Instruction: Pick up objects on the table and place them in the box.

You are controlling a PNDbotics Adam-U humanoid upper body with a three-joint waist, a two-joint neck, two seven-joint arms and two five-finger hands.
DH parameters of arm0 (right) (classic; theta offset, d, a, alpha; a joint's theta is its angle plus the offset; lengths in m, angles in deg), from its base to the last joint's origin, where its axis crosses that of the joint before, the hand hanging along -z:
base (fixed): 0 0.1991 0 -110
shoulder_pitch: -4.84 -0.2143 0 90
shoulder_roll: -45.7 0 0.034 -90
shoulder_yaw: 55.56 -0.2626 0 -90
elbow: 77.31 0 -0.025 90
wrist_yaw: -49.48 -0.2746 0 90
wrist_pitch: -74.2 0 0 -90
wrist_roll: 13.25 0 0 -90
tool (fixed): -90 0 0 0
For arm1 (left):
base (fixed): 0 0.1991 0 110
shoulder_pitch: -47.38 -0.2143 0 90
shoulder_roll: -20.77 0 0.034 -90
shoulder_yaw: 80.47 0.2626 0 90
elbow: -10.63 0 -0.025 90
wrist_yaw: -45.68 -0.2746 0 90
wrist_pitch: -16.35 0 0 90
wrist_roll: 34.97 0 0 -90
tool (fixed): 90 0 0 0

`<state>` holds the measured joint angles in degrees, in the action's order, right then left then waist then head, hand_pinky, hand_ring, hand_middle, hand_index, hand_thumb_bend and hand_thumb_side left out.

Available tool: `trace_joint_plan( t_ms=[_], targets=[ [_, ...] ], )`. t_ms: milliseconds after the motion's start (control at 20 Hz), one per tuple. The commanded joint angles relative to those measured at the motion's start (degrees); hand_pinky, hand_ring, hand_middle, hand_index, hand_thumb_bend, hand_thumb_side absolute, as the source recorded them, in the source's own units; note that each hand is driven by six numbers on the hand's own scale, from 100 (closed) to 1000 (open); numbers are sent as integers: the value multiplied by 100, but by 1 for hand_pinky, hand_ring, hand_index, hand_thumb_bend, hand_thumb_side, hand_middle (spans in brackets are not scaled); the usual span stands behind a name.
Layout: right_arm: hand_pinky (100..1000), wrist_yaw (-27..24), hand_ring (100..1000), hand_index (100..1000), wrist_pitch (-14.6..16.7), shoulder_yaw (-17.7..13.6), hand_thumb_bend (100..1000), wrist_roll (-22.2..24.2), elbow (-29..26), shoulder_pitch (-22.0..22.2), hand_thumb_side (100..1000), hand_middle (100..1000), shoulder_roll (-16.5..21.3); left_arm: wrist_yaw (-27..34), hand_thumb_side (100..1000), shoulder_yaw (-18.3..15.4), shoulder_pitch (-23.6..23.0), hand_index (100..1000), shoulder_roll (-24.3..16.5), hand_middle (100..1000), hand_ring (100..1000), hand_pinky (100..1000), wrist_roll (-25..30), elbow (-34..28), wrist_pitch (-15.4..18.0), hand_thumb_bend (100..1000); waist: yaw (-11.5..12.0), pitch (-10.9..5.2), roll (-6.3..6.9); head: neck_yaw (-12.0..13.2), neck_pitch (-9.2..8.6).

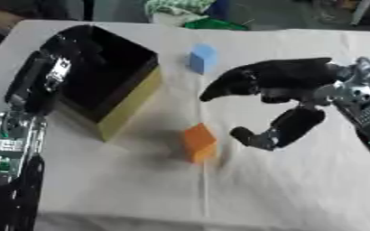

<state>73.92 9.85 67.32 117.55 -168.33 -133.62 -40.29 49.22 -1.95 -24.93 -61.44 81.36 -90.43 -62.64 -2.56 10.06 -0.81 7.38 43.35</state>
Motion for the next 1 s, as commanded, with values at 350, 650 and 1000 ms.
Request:
trace_joint_plan(
  t_ms=[350, 650, 1000],
  targets=[
    [959, 699, 917, 994, 1069, 31, 100, 376, 665, -31, 588, 892, -425, 12, 726, 18, 82, 880, -105, 631, 620, 723, 35, -74, 12, 100, 49, -70, 28, -16, 27],
    [957, 1001, 920, 994, 1247, 38, 100, 172, 912, 12, 641, 892, -535, 11, 726, 23, 90, 881, -102, 632, 621, 723, 43, -77, 10, 100, 56, -68, 28, -16, 12],
    [956, 1154, 917, 995, 1377, 87, 100, 83, 1026, 57, 686, 888, -574, 5, 726, 24, 96, 881, -99, 632, 621, 724, 49, -79, 7, 100, 61, -64, 22, -19, -11]
  ],
)
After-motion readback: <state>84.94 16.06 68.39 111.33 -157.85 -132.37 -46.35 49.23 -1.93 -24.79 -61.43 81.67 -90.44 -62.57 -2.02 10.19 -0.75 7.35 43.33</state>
